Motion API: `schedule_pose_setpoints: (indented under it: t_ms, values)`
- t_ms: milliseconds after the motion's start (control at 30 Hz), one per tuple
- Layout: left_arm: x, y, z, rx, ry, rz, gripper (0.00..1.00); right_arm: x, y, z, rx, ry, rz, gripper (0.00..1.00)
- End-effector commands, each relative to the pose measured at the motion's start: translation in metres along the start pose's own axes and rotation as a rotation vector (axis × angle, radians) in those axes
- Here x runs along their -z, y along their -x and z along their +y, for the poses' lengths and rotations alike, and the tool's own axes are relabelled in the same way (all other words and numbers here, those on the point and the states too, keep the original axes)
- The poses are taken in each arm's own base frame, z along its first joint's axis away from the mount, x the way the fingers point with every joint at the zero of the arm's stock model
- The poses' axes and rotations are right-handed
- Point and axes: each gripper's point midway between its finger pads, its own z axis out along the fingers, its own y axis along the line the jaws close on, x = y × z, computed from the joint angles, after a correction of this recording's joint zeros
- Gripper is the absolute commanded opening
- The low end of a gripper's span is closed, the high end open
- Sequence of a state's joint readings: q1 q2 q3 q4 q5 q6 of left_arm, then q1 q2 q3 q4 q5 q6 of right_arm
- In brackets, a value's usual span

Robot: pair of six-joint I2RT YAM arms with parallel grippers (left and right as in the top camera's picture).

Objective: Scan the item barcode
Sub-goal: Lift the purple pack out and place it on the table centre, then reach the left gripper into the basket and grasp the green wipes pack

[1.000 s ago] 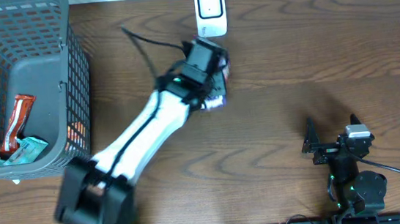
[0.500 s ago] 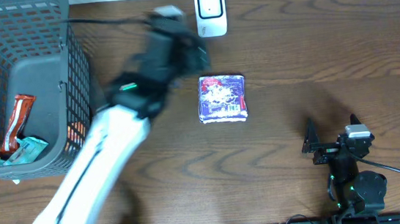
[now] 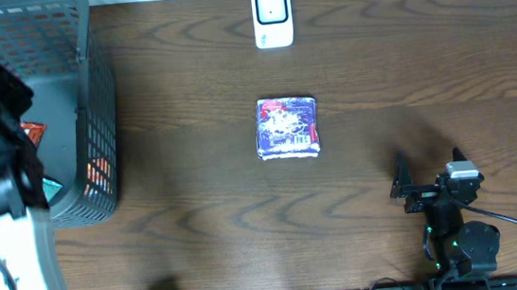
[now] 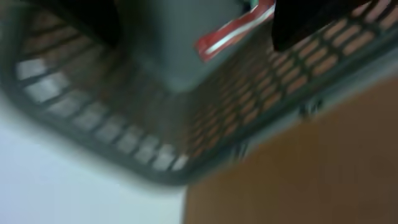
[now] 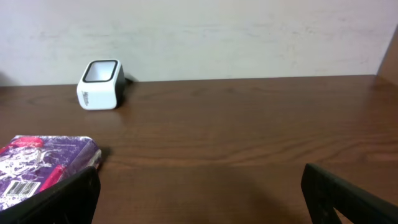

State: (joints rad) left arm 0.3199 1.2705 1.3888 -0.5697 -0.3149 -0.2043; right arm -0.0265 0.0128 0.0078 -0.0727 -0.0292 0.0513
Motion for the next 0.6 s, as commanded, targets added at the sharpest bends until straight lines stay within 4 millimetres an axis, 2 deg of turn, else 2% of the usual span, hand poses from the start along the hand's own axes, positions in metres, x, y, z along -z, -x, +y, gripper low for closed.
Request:
schedule_pose_setpoints:
  t_ms: [0, 133, 300, 467, 567]
  values:
    - [-0.039, -0.044, 0.017, -0.085, 0.127, 0.125, 0.83, 0.0, -0.001, 0.003, 0.009, 0.014, 0.002, 0.99]
    - [-0.065, -0.077, 0.04, -0.177, 0.304, 0.224, 0.84, 0.0, -0.001, 0.003, 0.009, 0.014, 0.002, 0.99]
    - [-0.085, -0.128, 0.047, -0.303, 0.346, 0.422, 0.85, 0.0, -0.001, 0.003, 0.009, 0.014, 0.002, 0.99]
    - [-0.098, -0.171, 0.062, -0.261, 0.426, 0.564, 0.86, 0.0, -0.001, 0.003, 0.009, 0.014, 0.002, 0.99]
    - [-0.103, -0.189, 0.072, -0.249, 0.459, 0.633, 0.86, 0.0, -0.001, 0.003, 0.009, 0.014, 0.002, 0.99]
